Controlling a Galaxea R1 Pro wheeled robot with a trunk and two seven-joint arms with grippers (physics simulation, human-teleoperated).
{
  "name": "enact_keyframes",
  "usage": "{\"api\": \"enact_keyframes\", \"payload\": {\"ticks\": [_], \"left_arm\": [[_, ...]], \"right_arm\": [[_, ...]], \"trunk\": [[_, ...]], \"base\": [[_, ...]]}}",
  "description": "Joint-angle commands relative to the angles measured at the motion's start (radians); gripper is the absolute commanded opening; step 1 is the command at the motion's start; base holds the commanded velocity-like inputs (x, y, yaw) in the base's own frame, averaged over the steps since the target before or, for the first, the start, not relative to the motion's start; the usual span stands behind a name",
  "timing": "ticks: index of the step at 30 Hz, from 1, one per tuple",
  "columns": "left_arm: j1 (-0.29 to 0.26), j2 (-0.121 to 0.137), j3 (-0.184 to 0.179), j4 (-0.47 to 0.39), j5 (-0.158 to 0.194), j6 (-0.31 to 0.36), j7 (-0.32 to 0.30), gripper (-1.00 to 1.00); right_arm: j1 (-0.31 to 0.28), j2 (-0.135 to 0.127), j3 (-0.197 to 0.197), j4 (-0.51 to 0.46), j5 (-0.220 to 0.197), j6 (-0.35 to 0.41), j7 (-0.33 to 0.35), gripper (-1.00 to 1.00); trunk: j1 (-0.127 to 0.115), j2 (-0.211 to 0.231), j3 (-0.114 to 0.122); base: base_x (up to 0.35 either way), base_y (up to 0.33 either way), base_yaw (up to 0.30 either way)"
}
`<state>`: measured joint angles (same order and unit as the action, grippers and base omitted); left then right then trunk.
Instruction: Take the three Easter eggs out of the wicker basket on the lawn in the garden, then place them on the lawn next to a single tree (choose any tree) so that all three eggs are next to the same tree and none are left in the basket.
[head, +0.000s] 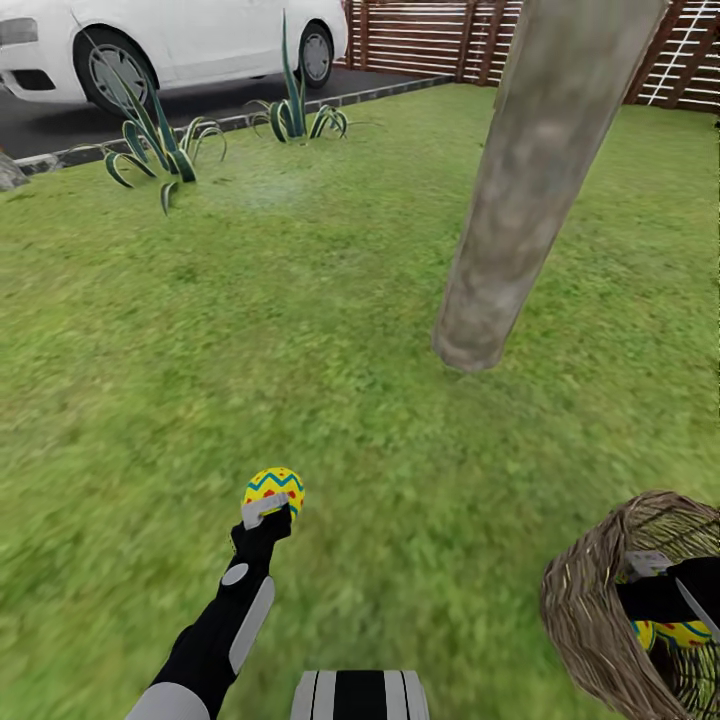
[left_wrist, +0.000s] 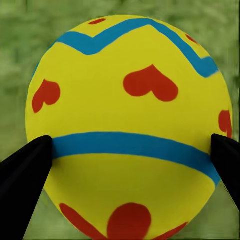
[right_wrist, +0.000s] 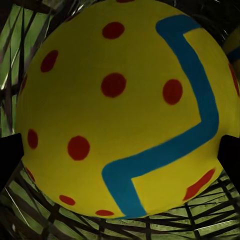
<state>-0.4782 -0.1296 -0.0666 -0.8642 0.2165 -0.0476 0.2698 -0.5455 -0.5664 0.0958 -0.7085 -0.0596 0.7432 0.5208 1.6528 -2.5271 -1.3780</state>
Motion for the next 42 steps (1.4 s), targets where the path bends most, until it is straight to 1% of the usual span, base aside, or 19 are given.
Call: {"api": "enact_keyframes", "payload": {"ticks": [1,6,10,37,42], "left_arm": [[0.0,0.001,-0.004,0.001,0.011,-0.002,-0.022,-1.0],[0.0,0.001,-0.004,0.001,0.008,-0.001,-0.03,-1.0],[0.0,-0.001,-0.004,0.004,0.007,-0.001,-0.03,-1.0],[0.0,-0.004,-0.004,0.006,0.007,0.0,-0.036,-1.0],[0.0,-0.01,-0.005,0.007,0.007,0.0,-0.038,-1.0]], "right_arm": [[-0.001,-0.001,0.004,-0.001,-0.008,0.005,-0.002,-1.0],[-0.001,-0.001,0.004,-0.002,-0.008,0.005,-0.002,-1.0],[-0.001,-0.001,0.004,-0.002,-0.008,0.028,-0.001,-1.0],[-0.001,-0.001,0.004,-0.002,-0.008,0.028,-0.001,-1.0],[-0.001,-0.003,0.004,-0.002,-0.008,0.029,-0.001,-1.0]], "trunk": [[-0.001,0.0,0.003],[-0.003,0.001,0.023],[-0.005,0.002,0.038],[-0.017,0.008,0.143],[-0.019,0.01,0.162]], "base": [[0.0,0.0,0.0],[0.0,0.0,0.0],[0.0,0.0,0.0],[0.0,0.0,0.0],[0.0,0.0,0.0]]}}
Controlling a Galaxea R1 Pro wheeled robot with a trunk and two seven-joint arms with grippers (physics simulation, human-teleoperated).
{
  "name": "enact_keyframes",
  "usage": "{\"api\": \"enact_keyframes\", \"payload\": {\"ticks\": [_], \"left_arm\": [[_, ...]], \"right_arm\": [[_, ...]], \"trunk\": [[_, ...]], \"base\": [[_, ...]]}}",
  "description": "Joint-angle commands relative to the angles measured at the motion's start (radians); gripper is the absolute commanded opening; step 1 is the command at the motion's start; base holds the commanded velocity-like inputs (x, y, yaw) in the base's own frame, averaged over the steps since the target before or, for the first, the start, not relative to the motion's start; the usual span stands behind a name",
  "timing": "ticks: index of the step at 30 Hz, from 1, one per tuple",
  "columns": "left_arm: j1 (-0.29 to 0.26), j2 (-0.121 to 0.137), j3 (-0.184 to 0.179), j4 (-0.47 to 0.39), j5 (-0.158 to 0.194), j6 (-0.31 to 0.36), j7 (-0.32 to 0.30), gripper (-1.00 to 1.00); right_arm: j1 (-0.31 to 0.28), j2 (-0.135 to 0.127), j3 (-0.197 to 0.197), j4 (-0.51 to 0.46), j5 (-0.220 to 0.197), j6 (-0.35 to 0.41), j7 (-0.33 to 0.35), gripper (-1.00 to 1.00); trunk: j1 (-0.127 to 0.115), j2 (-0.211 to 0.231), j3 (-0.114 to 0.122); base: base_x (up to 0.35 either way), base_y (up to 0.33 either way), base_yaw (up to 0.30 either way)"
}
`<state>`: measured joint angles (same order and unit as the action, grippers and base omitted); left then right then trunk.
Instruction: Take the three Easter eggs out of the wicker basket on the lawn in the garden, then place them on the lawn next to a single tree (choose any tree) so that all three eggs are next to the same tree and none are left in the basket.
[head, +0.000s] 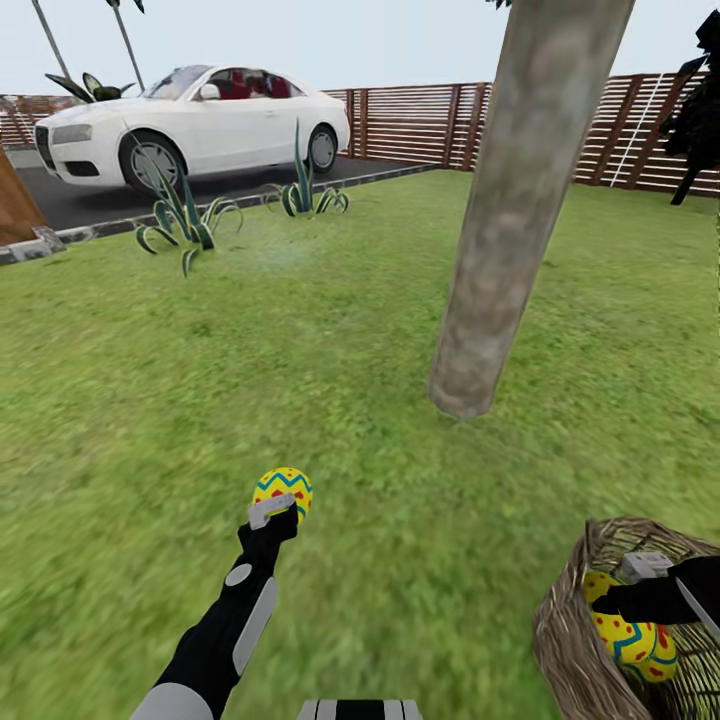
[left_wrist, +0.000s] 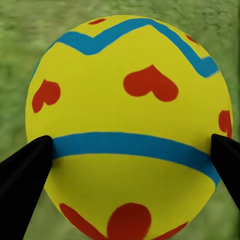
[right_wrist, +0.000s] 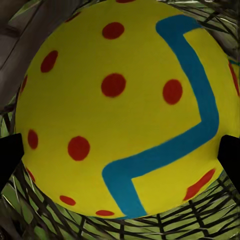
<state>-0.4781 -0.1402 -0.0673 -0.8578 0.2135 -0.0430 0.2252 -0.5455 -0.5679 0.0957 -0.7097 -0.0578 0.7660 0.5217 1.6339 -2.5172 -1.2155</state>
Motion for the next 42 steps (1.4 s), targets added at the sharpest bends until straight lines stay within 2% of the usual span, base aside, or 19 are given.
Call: {"api": "enact_keyframes", "payload": {"ticks": [1,6,10,17,22,42], "left_arm": [[0.0,0.001,-0.005,0.0,0.01,-0.004,0.006,-1.0],[0.0,0.001,-0.004,0.0,0.01,-0.003,0.005,-1.0],[0.0,0.001,-0.005,0.0,0.01,-0.01,-0.001,-1.0],[0.0,0.001,-0.007,0.032,0.01,-0.009,-0.018,-1.0],[0.0,-0.005,-0.006,0.032,0.013,-0.015,-0.018,-1.0],[0.0,-0.009,-0.008,0.037,0.012,-0.005,-0.018,-1.0]], "right_arm": [[-0.001,-0.001,0.004,-0.001,-0.01,0.006,-0.002,-1.0],[-0.001,-0.003,0.004,-0.001,-0.01,0.006,-0.002,-1.0],[-0.001,-0.005,0.005,-0.001,-0.01,0.006,-0.002,-1.0],[-0.001,-0.006,0.005,-0.001,-0.01,0.007,-0.002,-1.0],[-0.001,-0.01,0.004,-0.001,-0.01,0.007,-0.002,-1.0],[-0.001,-0.009,0.005,-0.001,-0.01,0.007,-0.002,-1.0]], "trunk": [[-0.001,0.0,0.003],[-0.003,0.001,0.023],[-0.003,0.001,0.023],[-0.003,0.001,0.023],[-0.003,0.001,0.023],[-0.012,0.006,0.1]], "base": [[0.0,0.0,0.0],[0.0,0.0,0.0],[0.0,0.0,0.0],[-0.301,-0.044,0.0],[-0.052,-0.01,0.0],[0.0,0.0,0.0]]}}
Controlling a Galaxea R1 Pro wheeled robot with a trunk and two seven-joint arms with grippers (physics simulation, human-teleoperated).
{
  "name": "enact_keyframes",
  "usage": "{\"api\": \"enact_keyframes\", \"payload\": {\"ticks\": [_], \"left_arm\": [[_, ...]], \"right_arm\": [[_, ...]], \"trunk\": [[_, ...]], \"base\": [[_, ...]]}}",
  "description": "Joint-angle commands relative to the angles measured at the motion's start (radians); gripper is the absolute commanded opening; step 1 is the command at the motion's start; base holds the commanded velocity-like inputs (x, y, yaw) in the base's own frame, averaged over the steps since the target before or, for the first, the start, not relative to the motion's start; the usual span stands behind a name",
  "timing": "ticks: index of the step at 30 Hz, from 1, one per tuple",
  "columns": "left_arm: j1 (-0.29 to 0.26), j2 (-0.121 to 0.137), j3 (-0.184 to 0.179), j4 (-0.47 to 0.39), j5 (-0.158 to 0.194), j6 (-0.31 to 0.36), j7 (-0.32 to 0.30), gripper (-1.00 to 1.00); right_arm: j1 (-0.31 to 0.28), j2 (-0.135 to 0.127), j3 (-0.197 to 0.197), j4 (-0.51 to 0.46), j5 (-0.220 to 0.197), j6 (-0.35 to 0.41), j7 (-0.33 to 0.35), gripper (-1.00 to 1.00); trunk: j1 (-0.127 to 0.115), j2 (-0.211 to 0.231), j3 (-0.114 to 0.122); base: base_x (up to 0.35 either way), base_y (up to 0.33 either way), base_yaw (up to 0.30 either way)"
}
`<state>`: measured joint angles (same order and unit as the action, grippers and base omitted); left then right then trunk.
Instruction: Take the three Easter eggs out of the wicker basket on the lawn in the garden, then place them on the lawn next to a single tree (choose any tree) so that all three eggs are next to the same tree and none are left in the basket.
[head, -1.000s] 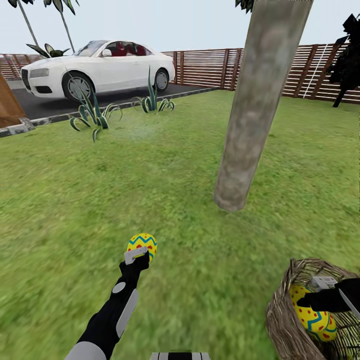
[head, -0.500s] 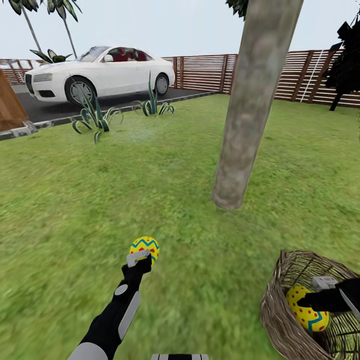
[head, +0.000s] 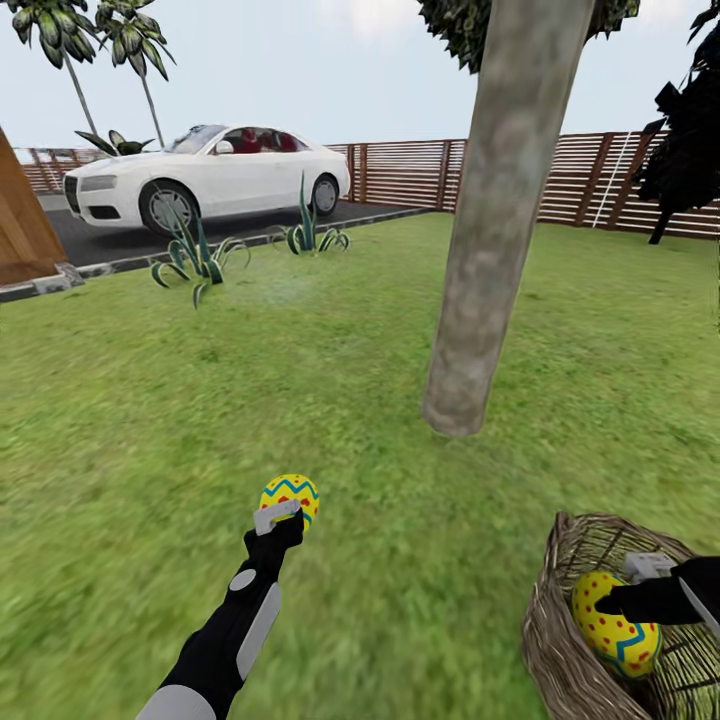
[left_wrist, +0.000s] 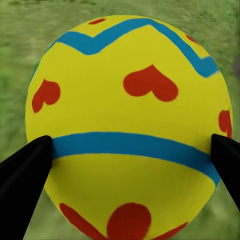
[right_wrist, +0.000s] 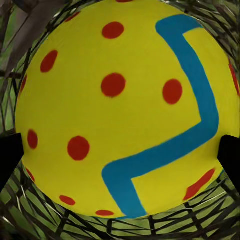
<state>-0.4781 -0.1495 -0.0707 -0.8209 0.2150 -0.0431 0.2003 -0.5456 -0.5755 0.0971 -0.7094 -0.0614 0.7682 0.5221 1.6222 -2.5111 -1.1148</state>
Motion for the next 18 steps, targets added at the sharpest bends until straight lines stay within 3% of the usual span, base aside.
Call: {"api": "enact_keyframes", "payload": {"ticks": [1,5,7,11,13,14,16,18], "left_arm": [[0.0,0.001,-0.005,0.0,0.01,-0.004,0.007,-1.0],[0.0,-0.004,-0.007,0.0,0.01,-0.001,0.008,-1.0],[0.0,-0.011,-0.03,-0.004,0.009,0.003,0.017,-1.0],[0.0,-0.01,-0.039,-0.037,0.037,0.041,0.01,-1.0],[0.0,-0.001,-0.03,-0.112,0.043,0.093,0.011,-1.0],[0.0,0.008,-0.02,-0.167,0.066,0.112,0.016,-1.0],[0.004,0.052,-0.001,-0.204,0.168,0.197,0.016,-1.0],[0.007,0.068,0.001,-0.219,0.205,0.416,0.013,-1.0]], "right_arm": [[-0.001,-0.001,0.004,-0.001,-0.006,0.005,-0.002,-1.0],[-0.001,-0.001,0.005,-0.001,-0.006,0.005,-0.002,-1.0],[-0.001,0.0,0.005,-0.001,-0.006,0.005,-0.002,-1.0],[-0.001,0.002,0.004,0.001,-0.006,0.005,-0.002,-1.0],[-0.001,0.003,0.005,0.002,-0.006,0.005,-0.002,-1.0],[-0.001,0.004,0.005,0.002,-0.006,0.005,-0.002,-1.0],[-0.001,0.005,0.005,0.004,-0.006,0.005,-0.002,-1.0],[-0.001,0.0,0.004,0.004,-0.006,0.005,-0.002,-1.0]], "trunk": [[-0.001,0.0,0.003],[-0.002,0.001,0.019],[-0.003,0.001,0.026],[-0.005,0.002,0.042],[-0.005,0.002,0.042],[-0.005,0.002,0.042],[-0.006,0.003,0.046],[-0.006,0.003,0.053]], "base": [[0.0,0.0,0.0],[0.0,0.0,0.0],[0.0,0.0,0.0],[0.0,0.0,0.0],[0.0,0.0,0.0],[0.0,0.0,0.0],[0.0,0.0,0.0],[0.0,0.0,0.0]]}}
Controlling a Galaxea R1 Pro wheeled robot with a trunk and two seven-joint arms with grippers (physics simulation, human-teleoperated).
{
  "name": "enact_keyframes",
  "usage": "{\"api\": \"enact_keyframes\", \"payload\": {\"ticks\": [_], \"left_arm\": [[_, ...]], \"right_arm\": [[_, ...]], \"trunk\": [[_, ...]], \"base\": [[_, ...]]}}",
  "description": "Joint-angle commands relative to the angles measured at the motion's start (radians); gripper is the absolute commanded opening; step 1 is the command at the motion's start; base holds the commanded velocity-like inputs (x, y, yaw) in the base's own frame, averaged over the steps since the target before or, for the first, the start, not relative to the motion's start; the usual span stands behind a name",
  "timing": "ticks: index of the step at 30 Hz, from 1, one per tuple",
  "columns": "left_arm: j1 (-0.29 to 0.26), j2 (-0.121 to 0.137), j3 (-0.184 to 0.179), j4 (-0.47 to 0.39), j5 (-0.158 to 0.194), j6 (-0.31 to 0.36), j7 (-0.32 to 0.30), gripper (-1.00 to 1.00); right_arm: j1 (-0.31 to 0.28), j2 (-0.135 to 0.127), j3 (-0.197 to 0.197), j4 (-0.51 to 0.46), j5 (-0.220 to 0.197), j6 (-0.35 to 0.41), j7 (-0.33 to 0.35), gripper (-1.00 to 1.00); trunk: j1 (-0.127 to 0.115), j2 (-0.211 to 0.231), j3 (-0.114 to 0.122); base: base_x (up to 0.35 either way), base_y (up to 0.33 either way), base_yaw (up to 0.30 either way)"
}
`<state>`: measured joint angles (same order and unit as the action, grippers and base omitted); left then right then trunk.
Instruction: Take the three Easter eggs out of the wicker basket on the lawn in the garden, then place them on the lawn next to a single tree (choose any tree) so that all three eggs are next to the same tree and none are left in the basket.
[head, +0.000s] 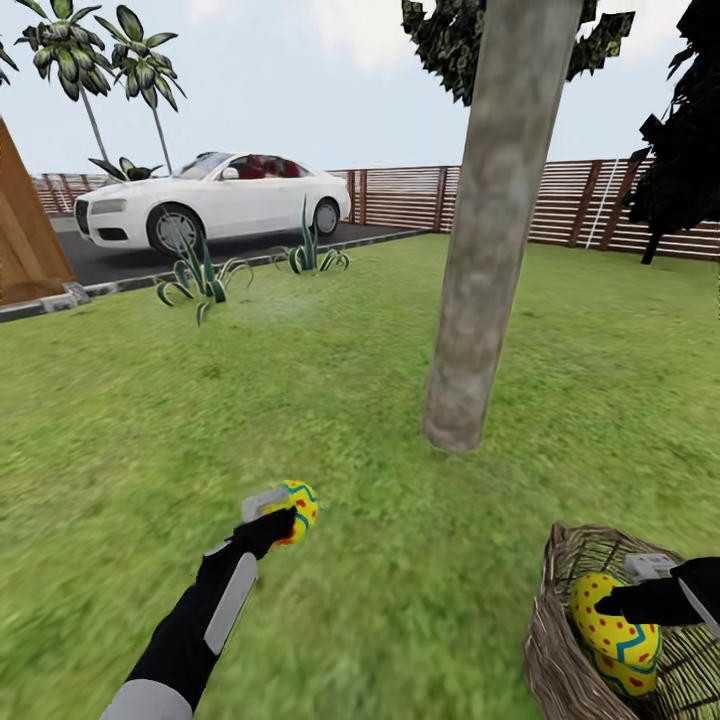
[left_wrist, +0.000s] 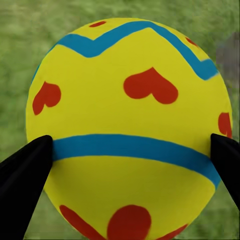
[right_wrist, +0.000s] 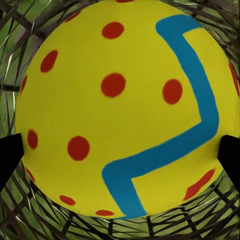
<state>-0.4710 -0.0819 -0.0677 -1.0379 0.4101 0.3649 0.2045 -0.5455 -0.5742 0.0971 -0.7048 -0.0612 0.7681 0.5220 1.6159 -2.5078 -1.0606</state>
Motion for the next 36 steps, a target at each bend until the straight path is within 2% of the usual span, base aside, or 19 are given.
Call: {"api": "enact_keyframes", "payload": {"ticks": [1,2,3,7,10,15,19,23,26,36], "left_arm": [[0.0,0.003,-0.001,-0.037,0.016,0.129,0.008,-1.0],[0.0,0.003,-0.003,-0.075,0.017,0.218,0.009,-1.0],[0.0,0.003,-0.002,-0.092,0.018,0.259,0.01,-1.0],[0.0,0.01,0.003,-0.081,0.019,0.335,0.013,-1.0],[0.0,0.013,0.001,-0.066,0.009,0.418,0.017,-1.0],[0.0,0.011,-0.003,-0.062,0.005,0.412,0.018,-1.0],[0.0,0.009,-0.002,-0.007,0.007,0.333,0.019,-1.0],[0.0,0.001,-0.004,0.002,0.007,0.329,0.021,-1.0],[0.0,0.0,-0.007,0.047,0.006,0.328,0.021,-1.0],[0.0,-0.001,-0.009,0.052,0.007,0.327,0.019,-1.0]], "right_arm": [[-0.001,-0.002,0.005,-0.001,-0.006,0.005,-0.002,-1.0],[-0.001,-0.001,0.005,-0.001,-0.006,0.005,-0.002,-1.0],[-0.001,-0.001,0.005,-0.001,-0.006,0.005,-0.002,-1.0],[-0.001,-0.004,0.006,0.006,-0.006,0.01,-0.001,-1.0],[-0.001,-0.003,0.006,0.01,-0.006,0.011,-0.002,-1.0],[-0.001,-0.003,0.006,0.024,-0.006,0.033,-0.002,-1.0],[-0.001,0.001,0.006,0.027,-0.005,0.037,-0.002,-1.0],[-0.001,-0.003,0.005,0.05,-0.01,0.024,0.007,-1.0],[-0.001,-0.006,0.004,0.068,-0.012,-0.009,0.013,-1.0],[-0.001,-0.006,0.003,0.099,-0.009,-0.009,0.024,-1.0]], "trunk": [[-0.001,0.0,0.003],[-0.001,0.0,0.003],[-0.001,0.0,0.003],[-0.001,0.0,0.003],[-0.001,0.0,0.003],[-0.001,0.0,0.003],[-0.001,0.0,0.003],[-0.002,0.001,0.018],[-0.004,0.001,0.03],[-0.004,0.001,0.03]], "base": [[0.0,0.0,0.0],[0.0,0.0,0.0],[0.0,0.0,0.0],[0.0,0.0,0.0],[0.0,0.0,0.0],[0.0,0.0,0.0],[0.0,0.0,0.0],[0.0,0.0,0.0],[0.0,0.0,0.0],[0.0,0.0,0.0]]}}
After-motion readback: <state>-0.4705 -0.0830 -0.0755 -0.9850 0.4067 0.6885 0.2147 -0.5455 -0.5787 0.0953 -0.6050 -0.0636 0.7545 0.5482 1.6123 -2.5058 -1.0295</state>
